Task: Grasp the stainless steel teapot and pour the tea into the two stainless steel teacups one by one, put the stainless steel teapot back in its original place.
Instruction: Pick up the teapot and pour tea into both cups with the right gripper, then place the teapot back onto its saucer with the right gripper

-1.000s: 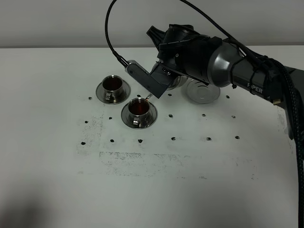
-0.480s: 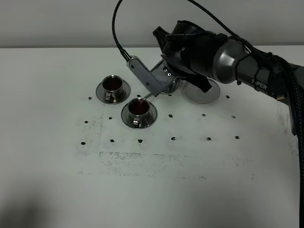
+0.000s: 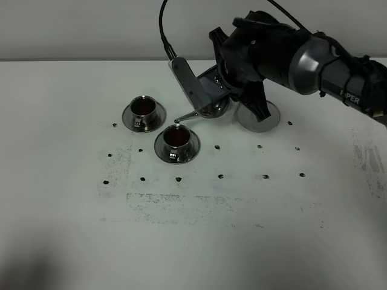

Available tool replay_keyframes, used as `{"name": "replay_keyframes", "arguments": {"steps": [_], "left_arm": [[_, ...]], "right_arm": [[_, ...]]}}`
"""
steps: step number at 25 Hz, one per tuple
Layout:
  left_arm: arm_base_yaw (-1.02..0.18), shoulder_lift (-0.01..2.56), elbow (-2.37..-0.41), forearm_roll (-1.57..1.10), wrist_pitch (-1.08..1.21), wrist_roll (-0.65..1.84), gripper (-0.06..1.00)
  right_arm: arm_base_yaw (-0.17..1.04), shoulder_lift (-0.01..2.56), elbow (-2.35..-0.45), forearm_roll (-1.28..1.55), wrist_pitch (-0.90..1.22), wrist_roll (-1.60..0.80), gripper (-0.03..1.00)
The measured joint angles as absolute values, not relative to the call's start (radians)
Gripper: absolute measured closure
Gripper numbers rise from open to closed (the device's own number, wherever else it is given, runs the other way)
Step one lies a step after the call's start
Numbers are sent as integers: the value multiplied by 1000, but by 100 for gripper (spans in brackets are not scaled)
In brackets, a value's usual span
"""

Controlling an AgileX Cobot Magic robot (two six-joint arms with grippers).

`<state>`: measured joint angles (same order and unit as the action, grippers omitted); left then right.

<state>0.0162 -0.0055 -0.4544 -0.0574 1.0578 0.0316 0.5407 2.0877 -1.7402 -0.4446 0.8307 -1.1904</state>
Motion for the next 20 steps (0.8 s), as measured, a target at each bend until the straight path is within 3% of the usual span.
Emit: {"name": "replay_keyframes", "arguments": {"steps": [5,10,15,20], "left_arm": [[16,-5,-454,-57,1058,32,39],[16,-5,-454,-57,1058,32,39],[16,-5,-454,-57,1058,32,39],[16,-5,-454,-57,1058,32,39]], "right_arm": [[538,1990,-1694,-278,843,-1101,77],[538,1849,-1444,-114,773,-952,77],[538,1790,-1257,10,719,-678,77],[538,1789,-1206,-13,688,-345,77]]}}
